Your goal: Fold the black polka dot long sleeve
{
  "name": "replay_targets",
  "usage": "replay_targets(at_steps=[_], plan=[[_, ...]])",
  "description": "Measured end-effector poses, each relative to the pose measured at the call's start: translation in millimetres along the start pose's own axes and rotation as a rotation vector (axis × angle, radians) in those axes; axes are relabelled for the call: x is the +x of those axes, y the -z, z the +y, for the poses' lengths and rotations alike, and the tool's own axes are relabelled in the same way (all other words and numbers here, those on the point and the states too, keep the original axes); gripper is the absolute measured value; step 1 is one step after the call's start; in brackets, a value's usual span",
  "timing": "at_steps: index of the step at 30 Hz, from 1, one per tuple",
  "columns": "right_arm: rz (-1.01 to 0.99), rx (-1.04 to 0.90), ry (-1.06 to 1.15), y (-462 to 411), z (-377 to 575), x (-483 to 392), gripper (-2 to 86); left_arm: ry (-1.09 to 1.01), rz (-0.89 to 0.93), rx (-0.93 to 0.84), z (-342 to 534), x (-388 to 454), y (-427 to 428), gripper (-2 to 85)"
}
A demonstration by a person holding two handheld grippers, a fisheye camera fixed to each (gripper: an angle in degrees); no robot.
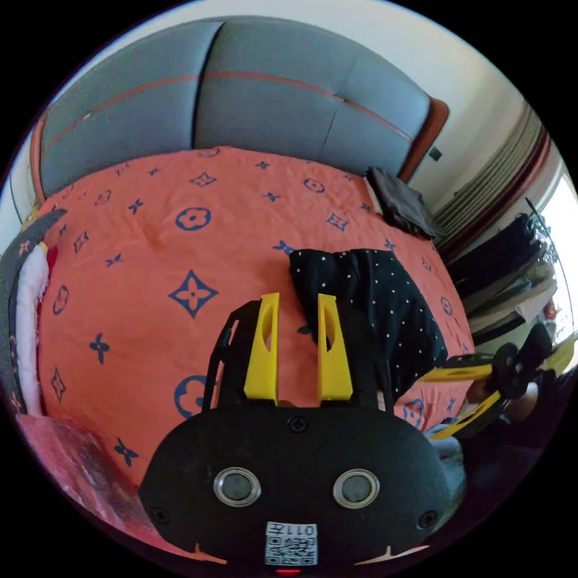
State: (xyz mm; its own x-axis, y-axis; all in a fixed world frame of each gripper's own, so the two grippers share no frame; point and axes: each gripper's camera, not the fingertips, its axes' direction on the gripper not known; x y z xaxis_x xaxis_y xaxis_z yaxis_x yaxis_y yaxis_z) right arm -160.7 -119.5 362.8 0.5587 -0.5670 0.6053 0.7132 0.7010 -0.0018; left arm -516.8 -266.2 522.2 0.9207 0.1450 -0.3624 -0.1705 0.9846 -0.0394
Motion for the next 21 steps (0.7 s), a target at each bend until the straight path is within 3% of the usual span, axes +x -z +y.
replay_targets(at_steps=[3,6,10,12,14,17,21], plan=[[0.167,0.069,-0.025,26,8,8,12.8,-0.161,0.049,0.036,-6,23,20,3.4],[0.207,0.051,-0.12,18,12,37,8.9,-0.244,0.157,0.011,-16,47,7,1.6],[0.187,-0.022,-0.224,-14,19,66,6.1,-0.2,0.145,-0.065,-19,48,-38,0.4],[0.179,-0.089,-0.287,-39,29,79,5.4,-0.167,0.022,-0.173,-15,26,-68,0.0],[0.147,-0.071,-0.298,-45,34,87,5.0,-0.131,0.01,-0.266,-10,-2,-83,0.0],[0.094,-0.08,-0.268,-28,22,93,4.8,-0.048,0.072,-0.207,-3,-41,-64,0.1],[0.209,0.034,-0.213,12,25,89,4.8,-0.271,0.338,-0.106,19,-33,2,0.5]])
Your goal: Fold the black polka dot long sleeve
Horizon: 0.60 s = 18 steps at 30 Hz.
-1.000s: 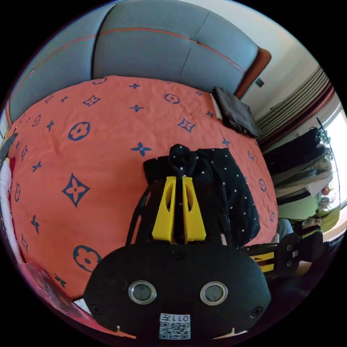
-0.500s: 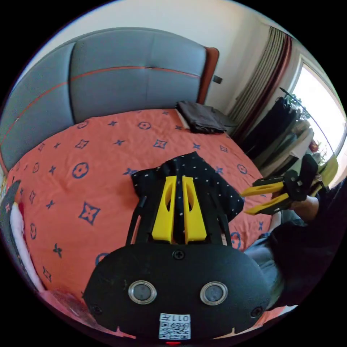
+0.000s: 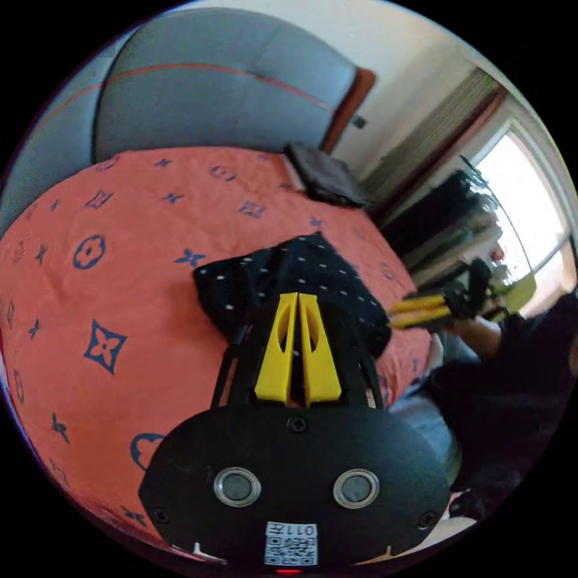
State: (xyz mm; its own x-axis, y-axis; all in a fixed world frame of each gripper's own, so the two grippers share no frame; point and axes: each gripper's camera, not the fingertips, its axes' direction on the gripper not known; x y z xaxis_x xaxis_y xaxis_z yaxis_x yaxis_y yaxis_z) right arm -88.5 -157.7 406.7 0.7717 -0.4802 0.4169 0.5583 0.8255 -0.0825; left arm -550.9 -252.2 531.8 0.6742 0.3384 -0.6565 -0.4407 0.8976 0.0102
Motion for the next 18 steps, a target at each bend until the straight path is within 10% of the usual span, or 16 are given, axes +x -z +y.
replay_targets(at_steps=[8,18], plan=[[-0.054,-0.123,-0.059,-48,-1,28,8.3,0.055,-0.056,-0.281,95,11,-38,4.5],[-0.183,-0.048,-0.238,-11,16,102,15.4,0.476,0.018,-0.092,137,-40,20,16.5]])
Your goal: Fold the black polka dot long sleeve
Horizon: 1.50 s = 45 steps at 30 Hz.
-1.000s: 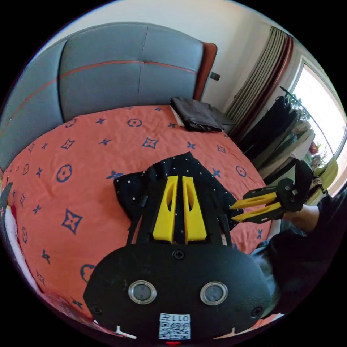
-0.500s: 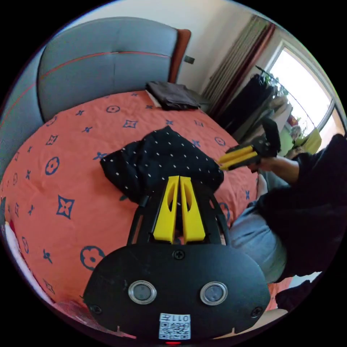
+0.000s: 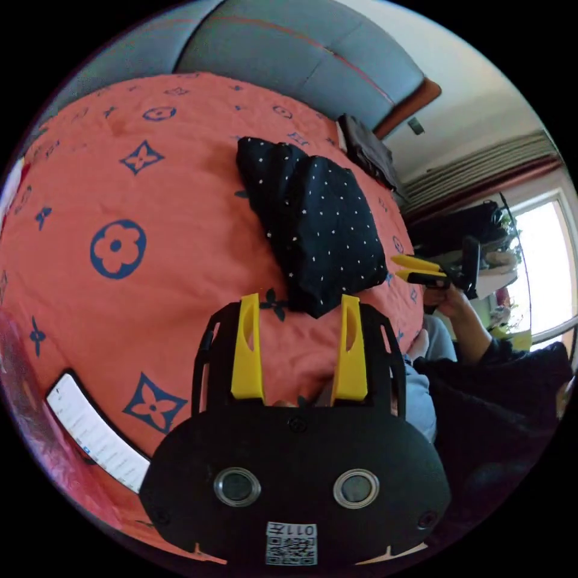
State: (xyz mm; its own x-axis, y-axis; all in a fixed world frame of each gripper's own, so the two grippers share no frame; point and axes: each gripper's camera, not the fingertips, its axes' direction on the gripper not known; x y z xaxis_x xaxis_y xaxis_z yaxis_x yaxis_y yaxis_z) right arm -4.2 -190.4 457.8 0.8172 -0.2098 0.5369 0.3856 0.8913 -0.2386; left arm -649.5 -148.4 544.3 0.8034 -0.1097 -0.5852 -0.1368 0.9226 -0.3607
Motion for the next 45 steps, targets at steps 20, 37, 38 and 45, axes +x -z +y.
replay_targets(at_steps=[20,37,38,45], plan=[[-0.214,0.003,-0.18,-7,-57,83,11.0,0.13,0.157,-0.023,-42,-28,-40,8.0],[-0.227,0.117,0.249,161,-219,81,0.1,-0.256,0.189,0.044,-222,78,94,1.2],[-0.225,0.115,0.221,162,-245,91,0.1,-0.236,0.178,0.035,-250,75,92,1.3],[-0.054,0.287,0.262,192,-374,111,0.5,-0.385,-0.016,0.171,-370,100,119,2.0]])
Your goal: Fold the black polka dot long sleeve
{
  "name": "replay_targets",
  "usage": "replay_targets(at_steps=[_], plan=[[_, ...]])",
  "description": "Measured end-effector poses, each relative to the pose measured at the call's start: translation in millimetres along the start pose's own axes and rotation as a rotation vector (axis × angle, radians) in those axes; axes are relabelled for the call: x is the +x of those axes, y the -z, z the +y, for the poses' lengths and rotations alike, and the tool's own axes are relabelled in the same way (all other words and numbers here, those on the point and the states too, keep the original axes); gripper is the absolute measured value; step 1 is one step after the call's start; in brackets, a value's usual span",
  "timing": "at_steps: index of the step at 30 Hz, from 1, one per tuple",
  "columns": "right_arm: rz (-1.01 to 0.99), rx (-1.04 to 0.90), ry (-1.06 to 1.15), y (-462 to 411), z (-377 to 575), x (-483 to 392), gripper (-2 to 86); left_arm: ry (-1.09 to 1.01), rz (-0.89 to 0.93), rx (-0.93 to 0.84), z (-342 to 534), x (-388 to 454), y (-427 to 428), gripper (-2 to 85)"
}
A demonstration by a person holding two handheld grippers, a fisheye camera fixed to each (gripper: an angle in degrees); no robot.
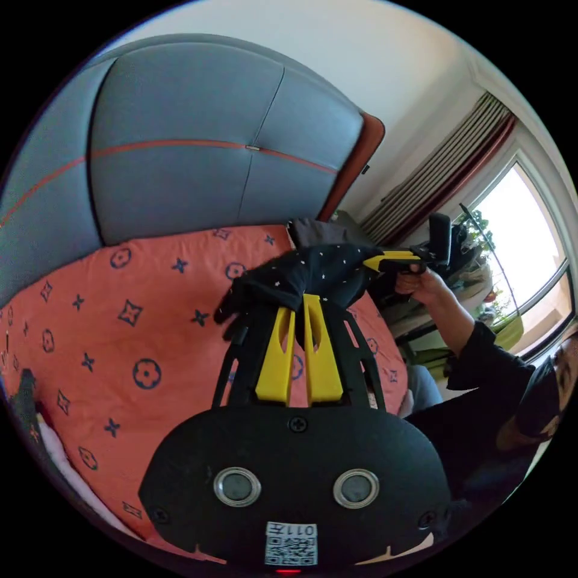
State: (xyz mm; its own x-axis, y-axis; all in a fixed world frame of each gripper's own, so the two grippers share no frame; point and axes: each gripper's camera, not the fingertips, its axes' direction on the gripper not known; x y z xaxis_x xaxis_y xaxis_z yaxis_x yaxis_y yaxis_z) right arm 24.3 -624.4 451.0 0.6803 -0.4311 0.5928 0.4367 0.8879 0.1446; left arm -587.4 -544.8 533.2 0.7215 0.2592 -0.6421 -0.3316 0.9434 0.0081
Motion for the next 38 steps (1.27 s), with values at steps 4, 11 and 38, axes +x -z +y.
replay_targets(at_steps=[4,11,38], plan=[[0.038,0.011,0.003,-40,-25,26,1.4,0.033,-0.031,-0.029,-20,-32,-30,3.1],[0.23,-0.32,-0.144,-190,23,84,14.1,0.44,-0.012,-0.21,63,-127,-161,11.5],[0.736,-0.357,0.078,-121,25,161,10.7,-0.024,-0.063,0.22,171,231,-280,1.0]])
